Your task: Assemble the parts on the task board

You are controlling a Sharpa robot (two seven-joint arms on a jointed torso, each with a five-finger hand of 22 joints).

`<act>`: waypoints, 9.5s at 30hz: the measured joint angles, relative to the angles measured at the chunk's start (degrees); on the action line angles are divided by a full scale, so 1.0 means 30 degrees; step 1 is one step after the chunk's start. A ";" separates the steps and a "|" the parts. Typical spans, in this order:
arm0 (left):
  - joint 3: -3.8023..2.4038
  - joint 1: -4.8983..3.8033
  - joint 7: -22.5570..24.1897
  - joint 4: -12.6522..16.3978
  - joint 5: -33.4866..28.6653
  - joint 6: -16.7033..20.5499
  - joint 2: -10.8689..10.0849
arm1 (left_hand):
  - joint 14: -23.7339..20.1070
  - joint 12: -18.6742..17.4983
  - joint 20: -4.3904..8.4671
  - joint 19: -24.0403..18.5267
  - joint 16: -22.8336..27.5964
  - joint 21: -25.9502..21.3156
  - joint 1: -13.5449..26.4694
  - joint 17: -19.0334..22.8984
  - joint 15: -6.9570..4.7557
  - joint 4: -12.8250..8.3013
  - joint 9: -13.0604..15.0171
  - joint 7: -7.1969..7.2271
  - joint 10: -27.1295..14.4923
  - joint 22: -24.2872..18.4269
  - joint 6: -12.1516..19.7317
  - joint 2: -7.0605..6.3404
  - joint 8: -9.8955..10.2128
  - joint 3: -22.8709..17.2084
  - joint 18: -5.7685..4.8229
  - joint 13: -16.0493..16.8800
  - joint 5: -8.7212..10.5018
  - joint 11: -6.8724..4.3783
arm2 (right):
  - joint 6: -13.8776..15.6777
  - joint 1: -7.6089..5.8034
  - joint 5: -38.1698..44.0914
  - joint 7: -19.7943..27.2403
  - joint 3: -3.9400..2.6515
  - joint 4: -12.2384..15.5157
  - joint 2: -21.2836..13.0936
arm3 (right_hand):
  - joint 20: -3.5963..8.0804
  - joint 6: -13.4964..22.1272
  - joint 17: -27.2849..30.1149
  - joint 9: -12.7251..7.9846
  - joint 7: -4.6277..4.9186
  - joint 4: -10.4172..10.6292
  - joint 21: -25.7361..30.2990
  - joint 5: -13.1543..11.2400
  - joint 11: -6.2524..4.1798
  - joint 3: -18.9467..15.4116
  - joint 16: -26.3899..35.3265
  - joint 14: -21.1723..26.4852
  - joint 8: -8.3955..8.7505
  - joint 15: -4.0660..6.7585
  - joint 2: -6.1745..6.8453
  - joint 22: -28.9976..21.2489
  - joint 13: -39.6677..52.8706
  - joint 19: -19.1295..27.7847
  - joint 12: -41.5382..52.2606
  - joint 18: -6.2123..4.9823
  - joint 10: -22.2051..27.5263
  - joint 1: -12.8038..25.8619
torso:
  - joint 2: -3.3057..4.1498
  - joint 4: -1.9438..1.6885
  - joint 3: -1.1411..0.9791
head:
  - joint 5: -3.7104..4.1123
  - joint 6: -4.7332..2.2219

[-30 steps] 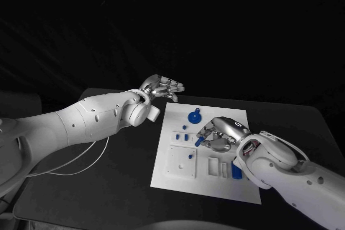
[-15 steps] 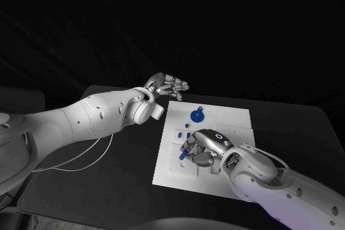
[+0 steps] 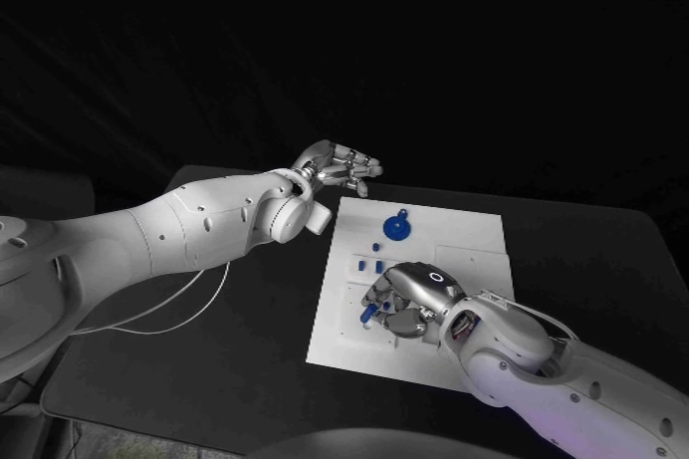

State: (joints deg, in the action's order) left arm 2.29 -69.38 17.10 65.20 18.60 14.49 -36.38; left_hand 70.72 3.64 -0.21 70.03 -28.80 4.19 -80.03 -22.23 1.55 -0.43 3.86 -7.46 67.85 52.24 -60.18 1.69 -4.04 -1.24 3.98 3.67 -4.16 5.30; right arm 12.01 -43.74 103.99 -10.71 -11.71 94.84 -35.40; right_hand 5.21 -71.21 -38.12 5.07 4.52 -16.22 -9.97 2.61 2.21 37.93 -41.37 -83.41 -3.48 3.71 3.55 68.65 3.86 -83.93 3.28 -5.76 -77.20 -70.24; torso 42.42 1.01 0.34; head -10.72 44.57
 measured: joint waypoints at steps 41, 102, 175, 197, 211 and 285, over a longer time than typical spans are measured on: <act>0.0002 0.0005 -0.0008 0.0004 0.0000 -0.0061 -0.0084 | 0.0000 0.0000 0.0000 0.0000 0.0000 0.0000 0.0000 0.0000 0.0000 0.0000 0.0000 0.0000 0.0000 0.0000 0.0000 0.0000 0.0000 0.0000 0.0000 0.0000 0.0000 0.0000 | -0.0002 0.0125 0.1734 -0.0522 0.0490 -0.0581 0.0265 | -0.0002 -0.0066 -0.0087 0.0524 -0.0027 -0.0048 -0.0001 -0.0074 -0.0090 0.0223 -0.0001 -0.0044 0.0002 0.0091 0.0155 0.0152 -0.0016 0.0001 0.0008 0.0030 -0.0176 -0.0142 | -0.0002 -0.0015 0.0002 | -0.0146 0.0253; 0.0008 0.0008 -0.0060 -0.0013 0.0000 -0.0140 -0.0091 | 0.0000 0.0000 0.0000 0.0000 0.0000 0.0000 0.0000 0.0016 0.0000 0.0000 0.0000 -0.0068 -0.0074 0.0000 0.0068 0.0000 0.0000 0.0000 0.0000 0.0001 0.0000 0.0074 | 0.1346 0.0189 0.1947 -0.0811 0.1211 -0.0286 0.0205 | -0.0889 0.3286 0.0136 -0.0424 0.0472 0.1782 0.1126 0.0022 0.1180 -0.3094 0.0072 0.0548 -0.0097 -0.0856 0.2890 -0.0955 -0.0136 -0.0065 0.0071 -0.0620 0.5474 0.0590 | -0.0002 0.0002 -0.0013 | -0.0104 0.0227; 0.0033 0.2060 0.0359 -0.0839 -0.0077 -0.0409 -0.0255 | -0.0068 0.0000 -0.0068 -0.0069 0.0000 0.0000 0.1664 0.0140 -0.0068 0.0505 0.0000 -0.0034 0.0036 -0.0875 0.0786 -0.0526 0.0000 0.0505 0.0000 0.0000 0.0223 0.0042 | -0.6619 -0.0545 -0.8455 -0.7731 -0.0462 -0.2684 -0.3710 | 0.0789 0.2352 -0.9692 1.3502 -0.0926 0.8185 -0.7185 0.0019 -0.1689 -0.4800 -0.5275 -0.0088 -0.0104 0.0802 0.2419 0.2093 2.3436 -0.0033 1.7213 0.1069 0.0275 0.5849 | -0.2681 0.0284 -0.0082 | 0.3395 0.1148; 0.0038 0.2083 0.0452 -0.0825 -0.0256 -0.0865 -0.0314 | -0.0203 0.0000 -0.0067 -0.0068 0.0000 0.0000 0.1976 0.0138 0.0068 0.0615 0.0000 0.0037 -0.0102 -0.1237 0.0854 -0.0590 0.0001 0.0508 0.0000 0.0000 0.0297 0.0040 | -0.6784 -0.0569 -0.6984 -0.8373 0.0309 -0.3647 -0.2706 | 0.0719 0.2673 -1.0039 1.2253 -0.0739 0.8620 -0.7013 0.0019 -0.1586 -0.5235 -0.5169 -0.0143 -0.0212 0.0744 0.2335 0.2089 2.3561 0.0037 1.6936 0.1064 0.0376 0.5613 | -0.2653 0.0258 -0.0093 | 0.3389 0.1357; 0.0040 0.2083 0.0459 -0.0813 -0.0303 -0.1118 -0.0306 | -0.0203 0.0000 -0.0067 -0.0068 0.0000 0.0000 0.1976 0.0138 0.0067 0.0615 0.0001 -0.0032 -0.0169 -0.1399 0.0922 -0.0589 0.0001 0.0508 -0.0001 0.0000 0.0296 0.0108 | -0.6516 -0.0679 -0.6666 -0.8390 0.0553 -0.4180 -0.2059 | 0.0719 0.2483 -1.0166 1.4212 -0.0761 0.7766 -0.7013 0.0019 -0.1550 -0.4771 -0.5177 -0.0144 -0.0203 0.0743 0.1924 0.2086 2.3623 0.0037 1.6935 0.1061 0.0336 0.5202 | -0.2648 0.0225 -0.0088 | 0.3459 0.1417; 0.0050 0.2098 0.0316 -0.0879 -0.0290 -0.1656 -0.0350 | -0.0270 0.0000 -0.0137 0.0002 0.0000 0.0000 0.2149 0.0156 0.0135 0.0455 0.0000 -0.0034 -0.0372 -0.1575 0.0922 -0.0414 0.0001 0.0668 0.0000 0.0000 0.0295 0.0177 | -0.5794 -0.1914 -1.1150 -0.8572 0.1634 -0.3798 -0.0951 | 0.0650 0.1647 -1.0217 1.1463 -0.1259 0.3500 -0.8060 0.3759 -0.1681 -0.6711 -0.5405 -0.0112 -0.0003 0.0700 -0.0483 0.2092 2.3040 -0.0033 1.6767 0.1060 0.0411 0.5662 | -0.2593 0.0207 -0.0099 | 0.3219 0.1415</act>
State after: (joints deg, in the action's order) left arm 2.45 -63.09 18.04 62.56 17.73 9.52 -37.43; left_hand 69.91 3.64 -0.62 70.04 -28.80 4.19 -73.58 -21.77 1.95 0.93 3.86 -7.56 66.73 47.52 -57.41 0.45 -4.04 0.76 3.98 3.68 -3.28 5.83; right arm -5.37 -49.48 70.54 -36.43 -6.81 83.45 -38.25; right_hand 7.16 -66.26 -68.77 39.46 0.74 -5.72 -34.15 13.89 -2.83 17.80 -57.58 -83.74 -3.49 5.81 2.10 74.93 72.98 -84.03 53.58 -2.58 -75.97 -53.25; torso 34.65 1.63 0.04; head -1.06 48.82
